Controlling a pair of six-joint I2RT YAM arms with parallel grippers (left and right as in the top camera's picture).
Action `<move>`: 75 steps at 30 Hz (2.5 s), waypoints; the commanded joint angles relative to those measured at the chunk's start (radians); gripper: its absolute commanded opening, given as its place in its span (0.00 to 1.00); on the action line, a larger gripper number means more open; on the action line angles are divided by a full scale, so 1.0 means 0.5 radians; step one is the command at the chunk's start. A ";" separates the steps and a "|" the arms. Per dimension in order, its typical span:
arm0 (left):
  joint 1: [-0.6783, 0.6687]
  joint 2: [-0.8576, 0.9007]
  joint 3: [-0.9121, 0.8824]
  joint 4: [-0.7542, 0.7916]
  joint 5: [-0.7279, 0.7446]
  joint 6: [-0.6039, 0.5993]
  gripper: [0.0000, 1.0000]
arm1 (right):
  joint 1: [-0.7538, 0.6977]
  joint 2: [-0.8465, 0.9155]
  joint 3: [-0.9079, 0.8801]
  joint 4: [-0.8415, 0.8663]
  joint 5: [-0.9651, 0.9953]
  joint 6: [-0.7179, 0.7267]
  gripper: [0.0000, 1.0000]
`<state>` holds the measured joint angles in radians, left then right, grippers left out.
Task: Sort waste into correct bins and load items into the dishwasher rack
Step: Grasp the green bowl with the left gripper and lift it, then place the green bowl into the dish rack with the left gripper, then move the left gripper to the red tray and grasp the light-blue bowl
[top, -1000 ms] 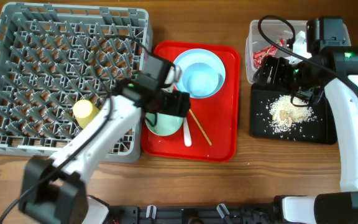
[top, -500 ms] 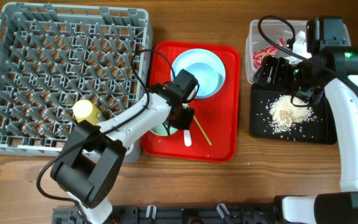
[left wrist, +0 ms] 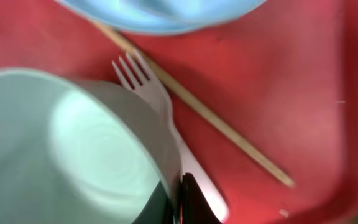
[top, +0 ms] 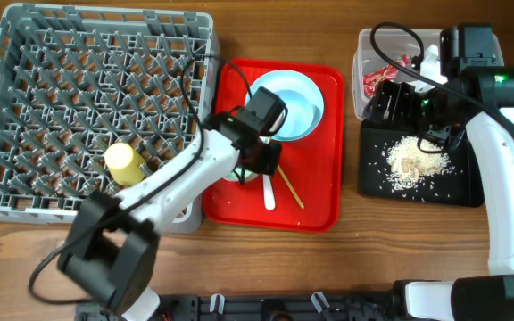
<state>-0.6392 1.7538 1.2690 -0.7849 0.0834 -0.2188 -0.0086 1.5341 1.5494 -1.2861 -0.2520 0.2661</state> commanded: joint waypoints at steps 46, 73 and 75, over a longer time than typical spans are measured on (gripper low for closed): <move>2.177 0.283 0.161 0.449 2.205 0.686 0.04 | -0.003 -0.043 0.021 -0.042 0.031 -0.008 1.00; 2.335 -0.312 0.161 0.257 1.754 0.465 1.00 | -0.003 -0.043 0.021 -0.039 0.190 0.014 1.00; 2.174 -0.385 0.161 0.228 1.503 0.465 1.00 | -0.005 -0.043 0.020 -0.040 0.256 0.060 1.00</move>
<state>0.5743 1.6417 1.3376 -0.6514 1.0271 0.0513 -0.0086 1.5341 1.5494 -1.3052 -0.2085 0.2672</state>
